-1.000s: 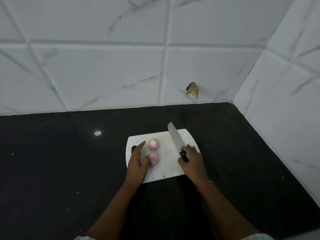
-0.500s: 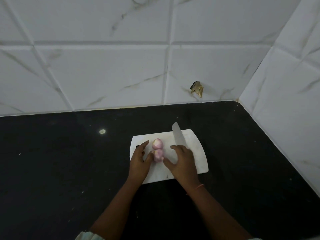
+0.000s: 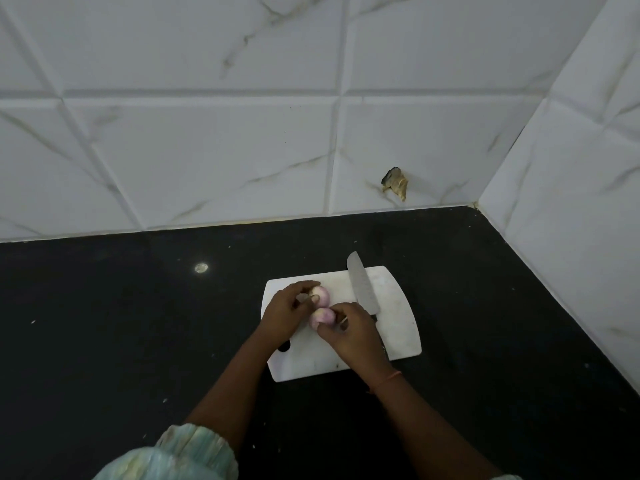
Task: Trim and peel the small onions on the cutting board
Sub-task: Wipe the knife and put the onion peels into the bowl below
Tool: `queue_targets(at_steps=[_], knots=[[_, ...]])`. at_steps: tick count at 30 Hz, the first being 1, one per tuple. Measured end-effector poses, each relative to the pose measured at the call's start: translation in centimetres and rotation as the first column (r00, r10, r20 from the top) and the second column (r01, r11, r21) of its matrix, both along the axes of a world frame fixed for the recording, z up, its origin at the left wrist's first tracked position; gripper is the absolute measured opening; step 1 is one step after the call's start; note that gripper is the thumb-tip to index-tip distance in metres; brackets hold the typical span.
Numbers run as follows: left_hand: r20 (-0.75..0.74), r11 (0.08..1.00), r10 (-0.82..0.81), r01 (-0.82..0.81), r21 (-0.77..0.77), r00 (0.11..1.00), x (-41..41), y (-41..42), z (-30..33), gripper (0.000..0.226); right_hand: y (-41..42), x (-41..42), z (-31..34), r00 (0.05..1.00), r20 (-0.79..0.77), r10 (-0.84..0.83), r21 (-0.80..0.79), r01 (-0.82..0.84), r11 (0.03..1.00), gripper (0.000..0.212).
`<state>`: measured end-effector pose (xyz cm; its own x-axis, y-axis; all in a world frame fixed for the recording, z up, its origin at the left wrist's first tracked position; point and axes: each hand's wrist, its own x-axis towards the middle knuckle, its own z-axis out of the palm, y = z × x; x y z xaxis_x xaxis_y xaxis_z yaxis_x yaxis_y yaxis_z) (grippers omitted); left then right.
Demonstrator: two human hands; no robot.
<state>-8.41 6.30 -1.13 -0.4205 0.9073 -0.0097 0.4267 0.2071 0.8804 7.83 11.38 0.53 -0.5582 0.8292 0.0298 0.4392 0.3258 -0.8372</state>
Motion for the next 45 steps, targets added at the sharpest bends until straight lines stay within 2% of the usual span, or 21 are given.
queue_targets(at_steps=[2,4,6,12,19,30,34,39,45], knots=[[0.048,0.998,0.056,-0.057,0.025,0.997,0.1,0.0,-0.2,0.020,0.1,0.1,0.1,0.999,0.018,0.039,-0.026,-0.039,0.999,0.020],[0.057,0.995,0.086,-0.089,0.040,0.995,0.2,0.0,-0.5,0.017,0.1,0.0,0.2,0.997,0.034,0.074,-0.022,-0.073,0.997,0.019],[0.045,0.994,0.094,-0.096,0.045,0.995,0.3,0.0,-0.6,0.020,-0.1,0.0,0.1,0.997,0.026,0.071,-0.029,-0.070,0.997,0.020],[0.049,0.997,0.075,-0.076,0.029,0.996,-0.1,-0.2,-0.6,0.025,-0.2,0.2,0.1,0.996,0.021,0.083,-0.037,-0.082,0.996,0.042],[0.047,0.999,0.037,-0.039,0.032,0.998,-0.2,-0.7,0.0,0.028,-0.1,-0.1,0.2,0.997,-0.031,0.072,-0.071,-0.074,0.995,0.037],[-0.014,1.000,0.000,0.001,0.024,1.000,-0.5,-1.0,-0.1,0.039,-0.4,0.0,1.3,0.996,0.021,0.088,-0.069,-0.086,0.994,0.036],[-0.020,0.999,-0.017,0.017,0.029,1.000,-0.7,-0.8,-0.7,0.042,-0.4,0.1,1.1,0.996,0.043,0.078,-0.107,-0.073,0.992,0.040],[-0.010,1.000,-0.022,0.022,-0.015,1.000,-0.9,-0.4,-0.9,0.047,-0.1,0.2,1.7,0.998,0.006,0.067,-0.206,-0.064,0.977,0.031],[0.075,0.996,-0.011,0.017,-0.083,0.997,-0.6,-0.7,0.3,0.048,-0.4,0.2,2.2,0.999,0.024,0.042,-0.294,-0.033,0.955,0.051]])
